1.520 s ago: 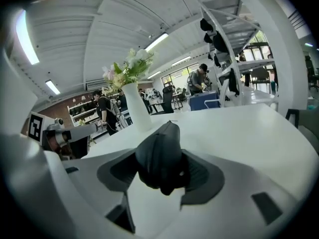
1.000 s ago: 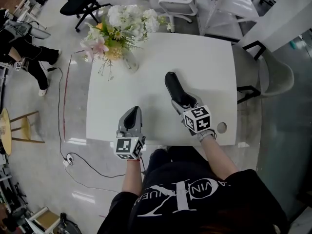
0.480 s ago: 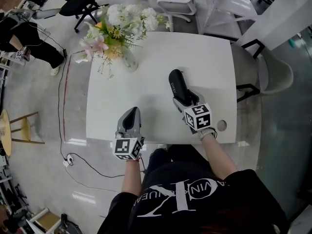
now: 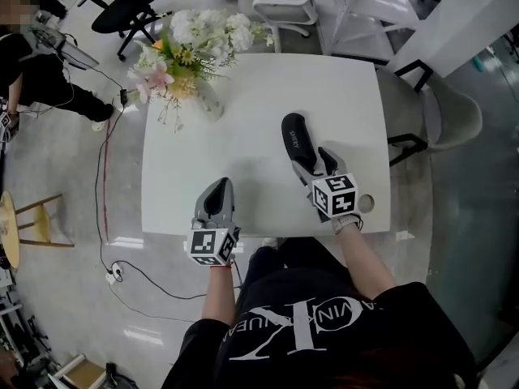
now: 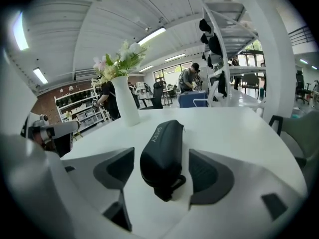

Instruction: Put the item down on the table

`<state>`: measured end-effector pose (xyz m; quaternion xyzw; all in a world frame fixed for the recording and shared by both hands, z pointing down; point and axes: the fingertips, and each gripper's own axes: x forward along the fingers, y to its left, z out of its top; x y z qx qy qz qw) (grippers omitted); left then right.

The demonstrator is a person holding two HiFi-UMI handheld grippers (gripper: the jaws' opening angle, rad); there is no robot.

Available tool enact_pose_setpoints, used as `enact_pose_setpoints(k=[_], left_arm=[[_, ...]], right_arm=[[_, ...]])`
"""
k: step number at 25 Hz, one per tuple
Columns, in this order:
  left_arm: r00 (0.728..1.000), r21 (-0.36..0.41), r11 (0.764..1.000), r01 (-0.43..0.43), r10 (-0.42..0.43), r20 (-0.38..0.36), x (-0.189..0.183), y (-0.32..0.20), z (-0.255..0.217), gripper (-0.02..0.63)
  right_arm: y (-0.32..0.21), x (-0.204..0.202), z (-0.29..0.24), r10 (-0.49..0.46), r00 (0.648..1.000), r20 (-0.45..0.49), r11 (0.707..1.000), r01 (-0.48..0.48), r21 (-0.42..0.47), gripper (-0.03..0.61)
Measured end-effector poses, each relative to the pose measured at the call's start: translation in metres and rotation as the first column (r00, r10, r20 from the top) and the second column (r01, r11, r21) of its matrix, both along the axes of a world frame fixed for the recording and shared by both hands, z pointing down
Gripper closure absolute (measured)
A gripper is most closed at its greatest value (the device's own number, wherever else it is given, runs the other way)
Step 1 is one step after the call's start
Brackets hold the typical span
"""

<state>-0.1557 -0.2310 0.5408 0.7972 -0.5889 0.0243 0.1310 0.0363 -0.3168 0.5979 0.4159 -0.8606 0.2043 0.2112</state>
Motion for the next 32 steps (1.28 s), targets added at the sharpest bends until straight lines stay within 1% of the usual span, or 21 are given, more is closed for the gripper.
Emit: enact_pose_setpoints(k=[4,8,11,13,15,18,22,32], left_arm=[[1.000,0.006,1.000,-0.011,0.011,-0.008,0.004,-0.004,-0.003,0.603],[1.000,0.028,0.999,-0.018,0.018,-0.007,0.005,-0.009,-0.012,0.603],[1.000,0.047,0.999,-0.019,0.019,-0.002,0.004,-0.013,-0.021,0.603],[1.000,0.066,0.998,-0.023,0.023,0.004,0.006,-0.015,-0.028,0.603],[1.000,0.089,0.996,-0.029,0.029,0.011,0.009,-0.017,-0.038,0.603],[0.999,0.120,0.992,-0.032,0.030,0.019,0.009,-0.021,-0.052,0.603],[1.000,0.156,0.988,-0.018,0.016,0.019,0.006,-0.027,-0.069,0.603],[1.000,0.231,0.973,0.009,-0.013,0.017,0.002,-0.036,-0.114,0.603]], right_arm=[[0.005,0.009,-0.016,0.013,0.999,0.037,0.999,-0.014,0.040,0.272],[0.007,0.022,-0.035,0.012,1.000,0.012,0.995,-0.013,0.098,0.282],[0.007,0.036,-0.053,0.042,0.999,0.008,0.986,-0.043,0.158,0.389],[0.006,0.045,-0.069,0.062,0.998,0.022,0.976,-0.065,0.210,0.488],[0.007,0.052,-0.087,0.065,0.997,0.044,0.963,-0.074,0.259,0.530],[0.007,0.059,-0.112,0.063,0.995,0.075,0.945,-0.084,0.316,0.548],[0.007,0.064,-0.139,0.044,0.995,0.093,0.925,-0.076,0.373,0.549],[0.006,0.067,-0.176,0.024,0.993,0.114,0.892,-0.073,0.447,0.549]])
